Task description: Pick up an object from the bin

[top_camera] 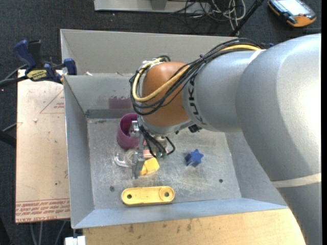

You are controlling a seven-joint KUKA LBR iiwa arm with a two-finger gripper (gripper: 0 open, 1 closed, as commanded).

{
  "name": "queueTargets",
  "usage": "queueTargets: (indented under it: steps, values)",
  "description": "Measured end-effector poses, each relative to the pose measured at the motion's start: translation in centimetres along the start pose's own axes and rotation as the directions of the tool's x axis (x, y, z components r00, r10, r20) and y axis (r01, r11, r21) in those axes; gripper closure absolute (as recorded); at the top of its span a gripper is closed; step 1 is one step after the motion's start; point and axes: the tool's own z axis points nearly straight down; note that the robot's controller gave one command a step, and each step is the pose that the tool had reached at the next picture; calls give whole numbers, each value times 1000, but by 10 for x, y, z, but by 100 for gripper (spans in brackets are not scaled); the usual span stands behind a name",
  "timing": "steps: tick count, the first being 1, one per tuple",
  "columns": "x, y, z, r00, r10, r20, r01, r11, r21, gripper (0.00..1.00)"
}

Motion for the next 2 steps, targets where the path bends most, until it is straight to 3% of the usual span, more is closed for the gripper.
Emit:
queueTargets:
  steps: [1, 2]
  values:
    - [5, -18, 15, 998, -59, 13, 59, 998, -8, 0]
    - [-5, -5, 14, 996, 84, 11, -84, 996, -1, 100]
